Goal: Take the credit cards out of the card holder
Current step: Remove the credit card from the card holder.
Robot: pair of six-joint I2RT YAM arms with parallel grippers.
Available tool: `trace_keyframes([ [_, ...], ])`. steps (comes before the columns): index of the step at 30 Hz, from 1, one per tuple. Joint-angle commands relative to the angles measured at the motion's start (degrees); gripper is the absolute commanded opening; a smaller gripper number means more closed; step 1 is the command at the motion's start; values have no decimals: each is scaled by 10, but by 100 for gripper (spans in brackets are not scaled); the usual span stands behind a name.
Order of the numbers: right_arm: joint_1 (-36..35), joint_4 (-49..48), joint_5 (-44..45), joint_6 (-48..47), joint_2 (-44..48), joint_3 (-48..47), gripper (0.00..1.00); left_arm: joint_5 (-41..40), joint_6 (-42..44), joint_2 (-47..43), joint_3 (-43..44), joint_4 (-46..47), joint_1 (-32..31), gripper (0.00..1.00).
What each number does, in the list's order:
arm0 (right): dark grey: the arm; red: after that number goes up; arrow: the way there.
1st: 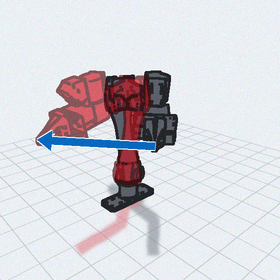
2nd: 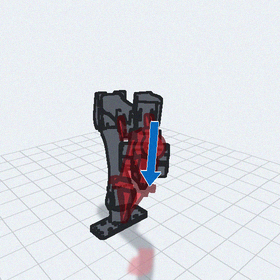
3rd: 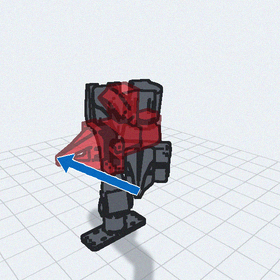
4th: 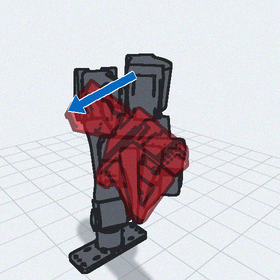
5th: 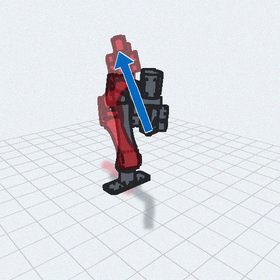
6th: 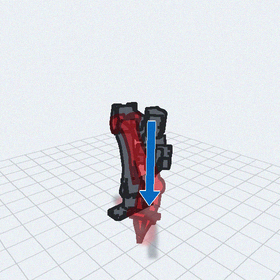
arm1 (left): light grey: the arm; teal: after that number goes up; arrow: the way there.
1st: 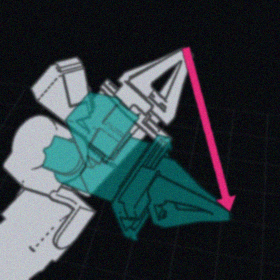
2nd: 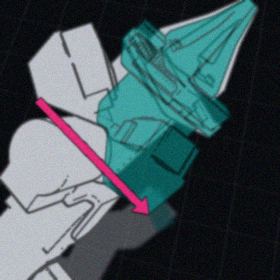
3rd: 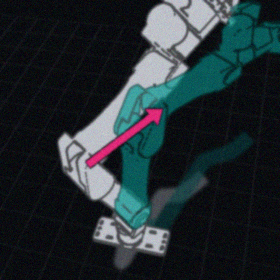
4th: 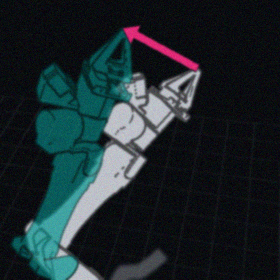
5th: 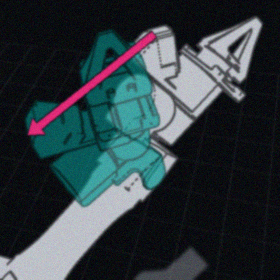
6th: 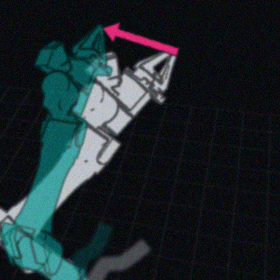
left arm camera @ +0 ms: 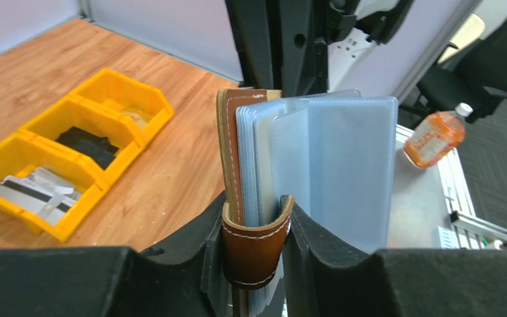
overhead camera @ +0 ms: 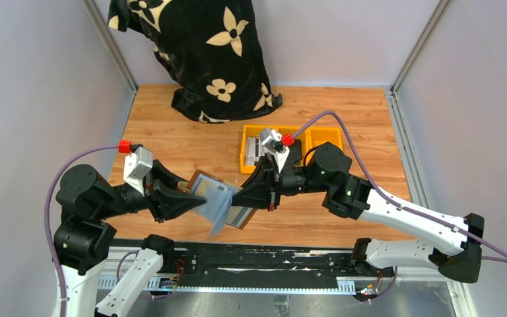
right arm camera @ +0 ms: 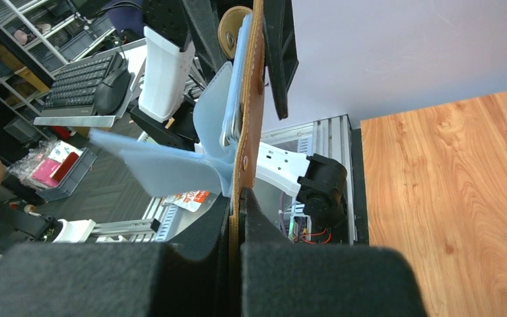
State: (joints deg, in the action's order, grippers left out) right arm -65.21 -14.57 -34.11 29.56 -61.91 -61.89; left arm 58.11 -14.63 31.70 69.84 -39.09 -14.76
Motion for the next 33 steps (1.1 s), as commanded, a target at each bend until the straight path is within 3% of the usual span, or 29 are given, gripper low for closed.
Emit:
trace_keyframes([
  [1,-9,-98,-32,5,14,15,0,74,-22,0,-2,6,-2,33],
  [7,-9,-137,-46,7,24,39,0,78,-34,5,11,12,-2,13],
  [13,-9,-117,-44,-4,22,38,0,79,-67,2,12,43,-2,15],
  [18,-9,-109,-34,-8,26,40,0,71,-67,-3,12,52,-2,4],
  [19,-9,-102,-28,-11,26,36,0,68,-65,-4,12,52,-2,11],
  [21,-9,-64,-5,-22,23,21,0,57,-55,-5,12,44,-2,48],
  [22,-9,-38,14,-29,21,10,0,47,-38,-7,16,32,-2,55],
  [27,-9,12,60,-33,16,-7,0,13,32,-19,20,-1,-2,57],
  [33,-9,12,68,-47,32,3,0,56,17,-14,20,-3,-2,46],
])
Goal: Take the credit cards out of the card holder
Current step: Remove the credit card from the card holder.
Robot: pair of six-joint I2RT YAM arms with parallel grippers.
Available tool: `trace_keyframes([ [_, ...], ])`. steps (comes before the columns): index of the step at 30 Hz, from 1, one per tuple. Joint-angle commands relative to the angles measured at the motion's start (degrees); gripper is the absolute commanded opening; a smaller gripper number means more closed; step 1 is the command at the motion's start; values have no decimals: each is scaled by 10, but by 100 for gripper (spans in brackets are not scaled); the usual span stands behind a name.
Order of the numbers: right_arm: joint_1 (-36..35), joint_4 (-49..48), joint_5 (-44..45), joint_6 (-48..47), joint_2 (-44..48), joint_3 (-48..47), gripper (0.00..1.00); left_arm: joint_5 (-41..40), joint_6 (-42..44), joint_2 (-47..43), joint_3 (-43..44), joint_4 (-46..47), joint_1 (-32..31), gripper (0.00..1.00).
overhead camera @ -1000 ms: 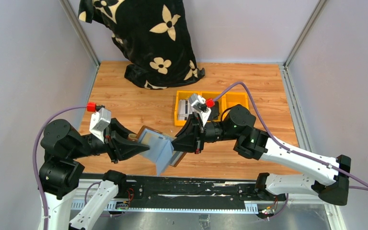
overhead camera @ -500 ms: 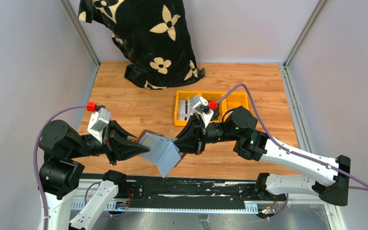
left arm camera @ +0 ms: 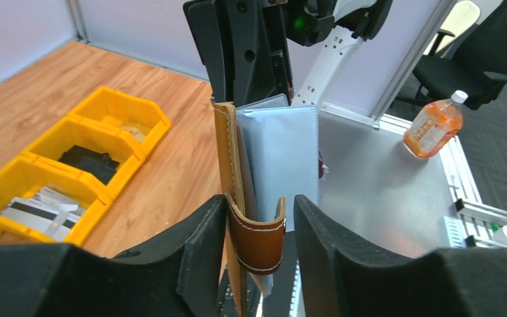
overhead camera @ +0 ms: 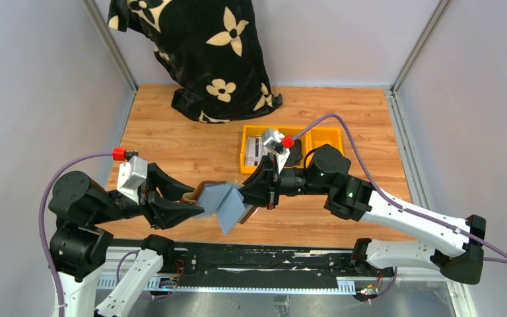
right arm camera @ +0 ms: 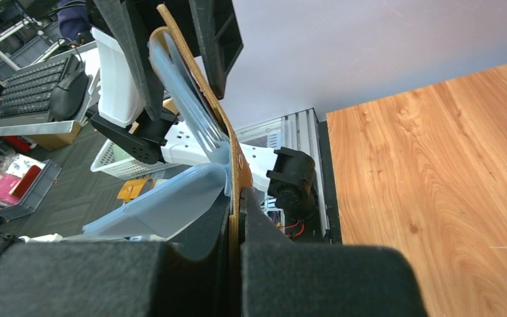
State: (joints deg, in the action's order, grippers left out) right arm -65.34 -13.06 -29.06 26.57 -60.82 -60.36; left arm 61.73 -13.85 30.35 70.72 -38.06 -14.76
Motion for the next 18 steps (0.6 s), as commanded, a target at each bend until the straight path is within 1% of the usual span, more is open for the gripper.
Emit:
trace_keyframes([
  [1,-8,-5,14,-18,22,-11,0,21,9,1,12,-14,-2,45],
  [5,-8,-9,3,-19,23,-10,0,33,5,7,14,-16,-2,38],
  [10,-8,-21,-16,-13,23,-11,0,26,10,6,14,-16,-2,30],
  [12,-8,-26,-25,-13,23,-11,0,33,-1,7,12,-7,-2,25],
  [15,-8,-25,-29,-16,23,-10,0,56,-31,8,12,16,-2,22],
  [18,-8,-23,-28,-18,24,-10,0,58,-37,7,13,20,-2,21],
])
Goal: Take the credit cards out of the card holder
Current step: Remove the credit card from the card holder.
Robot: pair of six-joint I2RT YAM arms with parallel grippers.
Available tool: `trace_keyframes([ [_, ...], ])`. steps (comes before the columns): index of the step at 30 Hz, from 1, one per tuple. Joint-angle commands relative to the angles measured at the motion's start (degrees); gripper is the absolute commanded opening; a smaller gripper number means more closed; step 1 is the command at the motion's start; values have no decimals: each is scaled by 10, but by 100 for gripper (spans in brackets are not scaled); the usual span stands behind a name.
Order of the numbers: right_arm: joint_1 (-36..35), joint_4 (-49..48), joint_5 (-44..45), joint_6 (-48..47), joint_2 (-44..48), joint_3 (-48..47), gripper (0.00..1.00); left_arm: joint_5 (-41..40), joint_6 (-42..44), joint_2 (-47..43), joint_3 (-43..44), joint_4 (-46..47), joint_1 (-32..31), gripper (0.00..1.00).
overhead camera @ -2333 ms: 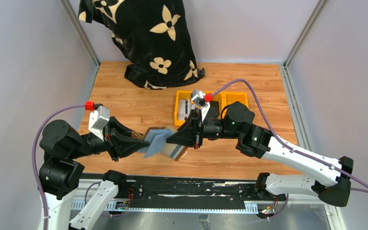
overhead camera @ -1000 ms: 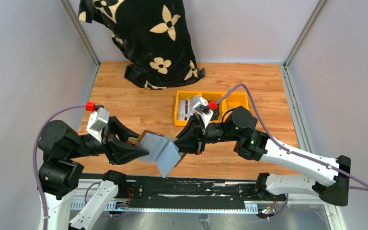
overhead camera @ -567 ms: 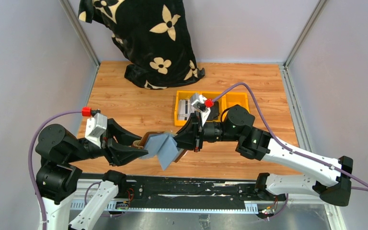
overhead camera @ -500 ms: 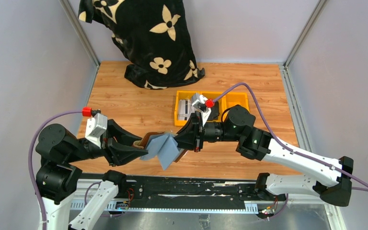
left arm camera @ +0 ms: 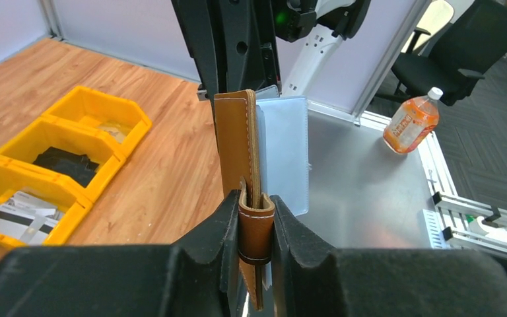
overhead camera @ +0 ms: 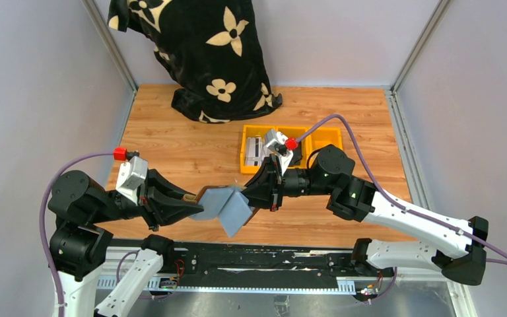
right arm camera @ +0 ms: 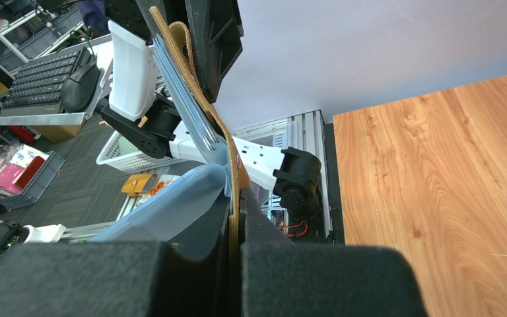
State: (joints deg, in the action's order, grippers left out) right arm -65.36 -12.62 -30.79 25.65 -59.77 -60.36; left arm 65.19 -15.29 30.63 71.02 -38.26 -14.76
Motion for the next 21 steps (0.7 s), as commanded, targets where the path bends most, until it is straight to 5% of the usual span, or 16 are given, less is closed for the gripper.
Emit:
trace_keyframes([
  [1,-7,-24,-10,-10,13,-11,0,27,-23,4,12,20,-2,22],
  [4,-8,-18,-9,-15,14,-11,0,35,-22,6,17,11,-2,25],
  [8,-8,-18,-14,-20,16,-9,0,16,19,7,33,-25,-2,8],
  [10,-7,-16,-21,-21,14,-11,13,-21,59,7,44,-51,-2,0],
  [14,-6,16,-8,-22,12,-23,50,-96,126,-4,51,-78,-2,0],
  [21,14,108,143,-15,54,-31,75,-125,151,-12,48,-86,-2,0],
])
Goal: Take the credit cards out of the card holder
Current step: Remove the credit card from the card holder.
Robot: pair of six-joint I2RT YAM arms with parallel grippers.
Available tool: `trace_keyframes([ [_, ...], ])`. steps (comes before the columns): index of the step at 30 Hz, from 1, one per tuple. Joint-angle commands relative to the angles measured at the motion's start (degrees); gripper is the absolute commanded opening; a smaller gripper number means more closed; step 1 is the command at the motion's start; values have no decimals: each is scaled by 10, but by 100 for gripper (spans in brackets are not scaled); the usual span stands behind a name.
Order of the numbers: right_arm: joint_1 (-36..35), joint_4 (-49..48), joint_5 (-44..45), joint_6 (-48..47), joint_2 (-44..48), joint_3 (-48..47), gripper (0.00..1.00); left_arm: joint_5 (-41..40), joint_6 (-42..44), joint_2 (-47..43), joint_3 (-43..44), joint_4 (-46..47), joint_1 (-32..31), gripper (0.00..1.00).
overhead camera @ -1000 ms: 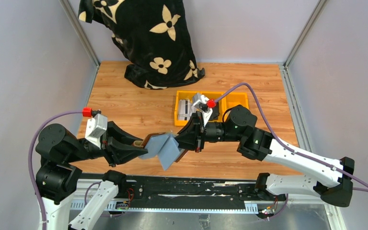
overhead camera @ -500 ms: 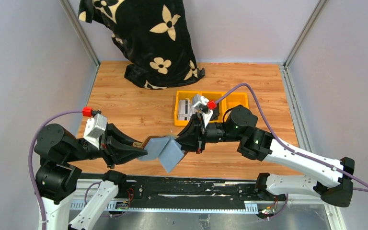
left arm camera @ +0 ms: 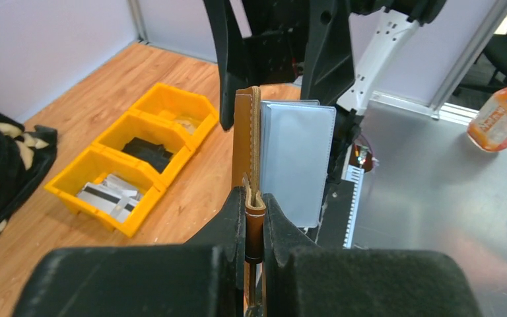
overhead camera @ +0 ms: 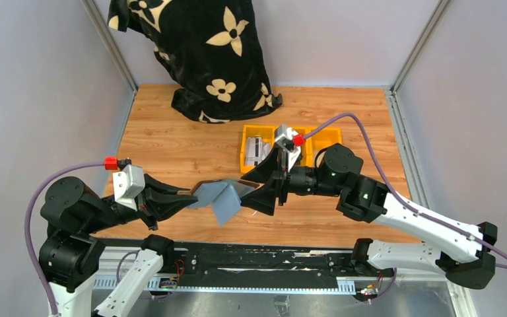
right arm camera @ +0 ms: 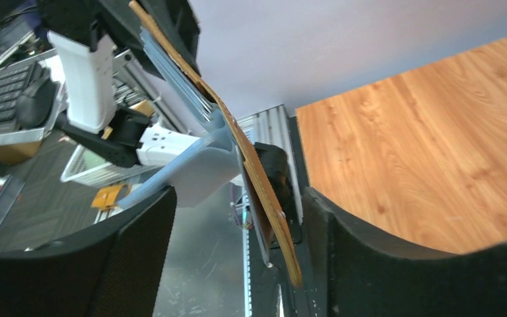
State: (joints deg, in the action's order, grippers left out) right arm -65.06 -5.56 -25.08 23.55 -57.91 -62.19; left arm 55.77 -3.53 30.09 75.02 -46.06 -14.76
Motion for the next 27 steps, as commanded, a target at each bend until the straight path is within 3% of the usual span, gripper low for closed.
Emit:
trace_keyframes([
  [1,12,31,95,7,42,-9,77,-29,34,-6,9,-10,-2,0],
  [5,13,1,81,0,58,-8,78,-8,28,-4,11,-13,-2,0],
  [11,13,-9,-15,-25,16,-44,79,16,16,2,12,-14,-2,0],
  [20,11,48,-86,-107,-47,-86,80,55,-6,14,19,-13,-2,0],
  [24,10,49,-132,-87,-73,-100,63,53,-12,14,16,-7,-2,0],
  [27,7,41,-127,-61,-94,-109,39,52,-34,12,0,18,-2,0],
])
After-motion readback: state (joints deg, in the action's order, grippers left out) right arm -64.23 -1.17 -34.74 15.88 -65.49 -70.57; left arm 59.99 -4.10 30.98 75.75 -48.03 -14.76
